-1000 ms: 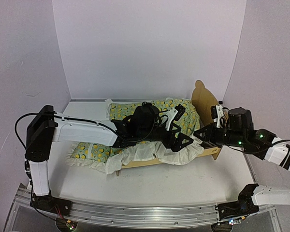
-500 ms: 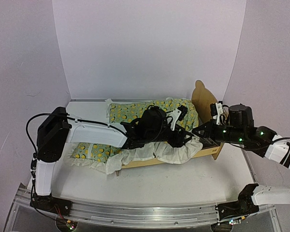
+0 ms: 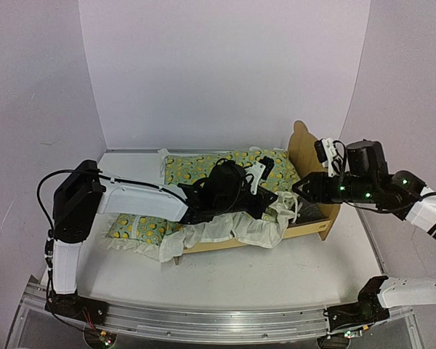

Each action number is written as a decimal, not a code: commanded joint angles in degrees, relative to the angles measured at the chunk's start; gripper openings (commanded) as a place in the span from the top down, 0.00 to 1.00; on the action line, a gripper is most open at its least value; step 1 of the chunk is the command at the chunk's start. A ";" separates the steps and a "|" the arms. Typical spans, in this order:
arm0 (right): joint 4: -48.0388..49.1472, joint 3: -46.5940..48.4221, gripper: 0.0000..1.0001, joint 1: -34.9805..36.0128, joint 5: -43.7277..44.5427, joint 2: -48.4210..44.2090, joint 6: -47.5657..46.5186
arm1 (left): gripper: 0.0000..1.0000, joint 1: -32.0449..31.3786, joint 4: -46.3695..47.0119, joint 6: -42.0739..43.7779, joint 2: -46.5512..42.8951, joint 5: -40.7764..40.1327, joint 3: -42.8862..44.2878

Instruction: Set up the pet bed

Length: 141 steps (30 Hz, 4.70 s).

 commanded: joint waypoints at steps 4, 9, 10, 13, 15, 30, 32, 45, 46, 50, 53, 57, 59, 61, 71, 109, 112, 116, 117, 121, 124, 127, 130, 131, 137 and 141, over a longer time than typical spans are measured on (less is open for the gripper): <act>-12.00 4.30 0.57 0.18 6.39 3.34 -17.98 | 1.00 3.32 2.09 -4.01 -6.92 3.79 -1.86; -8.80 1.54 0.56 0.14 5.97 6.05 -17.00 | 1.00 4.86 2.10 -5.33 -6.96 7.33 -1.47; -7.19 0.63 0.56 0.13 6.16 6.63 -16.72 | 1.00 5.00 2.10 -5.50 -6.90 8.25 -1.35; -2.44 -0.80 0.55 0.12 8.60 7.86 -16.23 | 1.00 5.36 2.09 -5.73 -6.94 9.86 -1.11; 1.04 -1.87 0.54 0.12 10.17 8.09 -15.91 | 1.00 5.59 2.10 -6.20 -6.94 11.23 -0.99; 8.17 -6.63 0.61 0.12 10.38 10.83 -21.56 | 1.00 6.79 2.10 -8.28 -7.77 16.30 0.00; 12.29 -8.26 0.63 0.16 10.76 11.06 -22.28 | 1.00 6.79 2.14 -8.39 -7.88 16.18 0.16; 28.00 -13.38 0.81 0.18 14.41 15.91 -25.45 | 1.00 7.32 2.10 -8.40 -9.43 15.92 -0.04; 27.83 -13.06 0.83 0.13 15.50 15.85 -25.15 | 1.00 7.32 2.10 -8.36 -9.36 15.97 0.05; 23.02 -11.07 0.97 0.14 17.58 13.41 -25.03 | 1.00 7.43 2.10 -8.30 -9.30 16.45 -0.05; 11.45 -5.09 1.00 0.16 18.08 10.49 -21.64 | 1.00 7.43 2.09 -8.17 -8.99 16.93 0.15; -5.58 3.83 1.00 0.12 16.52 8.99 -16.51 | 1.00 7.41 2.10 -8.36 -8.05 17.95 0.48; -12.83 7.55 1.00 0.12 16.43 10.00 -14.72 | 1.00 7.41 2.14 -8.60 -7.47 19.03 1.01; -18.22 10.29 1.00 0.12 17.83 11.09 -13.14 | 1.00 7.39 2.10 -8.65 -7.22 19.57 1.15; -20.11 12.64 1.00 0.12 27.96 16.65 -9.40 | 1.00 7.41 2.18 -9.32 -6.24 20.10 1.65; -9.60 4.95 0.78 0.12 27.06 25.40 -12.03 | 1.00 8.27 2.53 -10.47 -4.56 18.80 1.27; -14.06 4.97 0.59 0.13 20.09 20.23 -11.27 | 1.00 8.44 2.53 -10.65 -4.10 19.50 1.88; -13.75 3.29 0.52 0.12 7.92 13.78 -12.89 | 1.00 8.72 2.53 -10.76 -4.10 20.19 1.78; -10.54 0.78 0.53 0.16 4.16 12.56 -14.14 | 1.00 8.80 2.58 -10.81 -4.18 20.15 1.63; 1.62 -4.82 0.54 0.15 -1.82 12.36 -17.31 | 1.00 8.84 2.55 -10.81 -4.24 20.03 1.52; 8.11 -6.39 0.61 0.12 -6.25 14.40 -17.88 | 1.00 8.90 2.53 -11.11 -4.39 20.15 1.19; 11.66 -7.95 0.72 0.13 -6.03 16.22 -17.56 | 1.00 8.90 2.53 -11.19 -4.73 19.64 0.79; 15.50 -10.42 0.75 0.14 -1.32 16.41 -15.92 | 1.00 8.90 2.53 -11.27 -4.73 19.98 0.86; 17.94 -11.63 0.76 0.12 0.25 16.23 -15.02 | 1.00 8.90 2.53 -11.33 -4.64 20.16 1.01; 33.04 -17.54 0.73 0.12 4.32 17.77 -11.58 | 1.00 8.90 2.53 -11.69 -4.20 20.70 1.90; 37.25 -18.22 0.72 0.16 6.09 19.75 -11.29 | 1.00 8.90 2.55 -11.97 -4.30 20.83 1.72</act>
